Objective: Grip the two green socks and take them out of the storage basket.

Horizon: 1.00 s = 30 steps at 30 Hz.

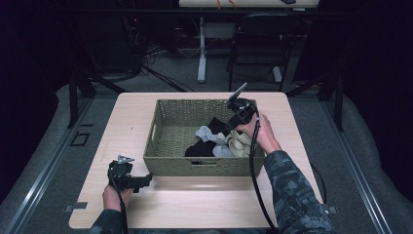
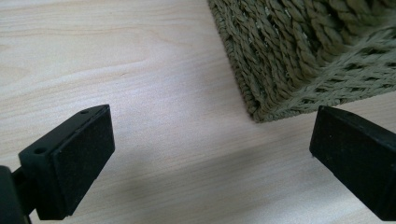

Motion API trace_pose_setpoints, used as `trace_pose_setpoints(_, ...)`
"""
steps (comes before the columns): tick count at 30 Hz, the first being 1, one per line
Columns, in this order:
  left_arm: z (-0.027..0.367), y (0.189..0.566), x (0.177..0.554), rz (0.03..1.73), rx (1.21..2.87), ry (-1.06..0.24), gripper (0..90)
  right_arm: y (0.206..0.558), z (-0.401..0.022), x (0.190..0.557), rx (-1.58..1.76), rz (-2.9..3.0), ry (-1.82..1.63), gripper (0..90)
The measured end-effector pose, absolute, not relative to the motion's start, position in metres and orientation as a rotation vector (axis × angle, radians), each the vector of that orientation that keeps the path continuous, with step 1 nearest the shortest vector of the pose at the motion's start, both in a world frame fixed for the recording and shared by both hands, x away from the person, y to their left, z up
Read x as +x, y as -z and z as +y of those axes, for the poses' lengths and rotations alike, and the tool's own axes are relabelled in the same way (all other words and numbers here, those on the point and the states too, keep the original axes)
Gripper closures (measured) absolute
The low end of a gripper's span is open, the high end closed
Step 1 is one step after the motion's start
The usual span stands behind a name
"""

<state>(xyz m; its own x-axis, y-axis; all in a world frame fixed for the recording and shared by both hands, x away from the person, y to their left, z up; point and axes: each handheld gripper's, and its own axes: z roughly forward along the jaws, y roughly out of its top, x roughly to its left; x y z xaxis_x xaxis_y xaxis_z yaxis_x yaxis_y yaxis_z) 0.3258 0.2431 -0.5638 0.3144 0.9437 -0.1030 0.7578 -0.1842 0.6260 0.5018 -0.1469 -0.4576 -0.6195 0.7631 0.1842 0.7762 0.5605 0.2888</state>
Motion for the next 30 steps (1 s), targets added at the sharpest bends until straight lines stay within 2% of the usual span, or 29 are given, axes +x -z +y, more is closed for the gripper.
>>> trace_pose_setpoints(7, 0.242, 0.563, 0.325, 1.493, 2.004, -0.414, 0.0, 0.471, -0.138, 0.508, -1.393, -2.732, 0.479, 40.5)
trace_pose_setpoints(21, 0.242, 0.563, 0.326, 1.494, 2.008, -0.411, 0.0, 0.490, -0.131, 0.509, -1.463, -2.708, 0.379, 56.9)
trace_pose_setpoints(26, 0.241, 0.564, 0.326, 1.492, 2.008, -0.409, 0.0, 0.494, -0.132, 0.507, -1.448, -2.693, 0.372, 73.9)
trace_pose_setpoints(30, 0.241, 0.564, 0.326, 1.491, 2.013, -0.403, 0.0, 0.490, -0.130, 0.504, -1.422, -2.700, 0.369, 80.9)
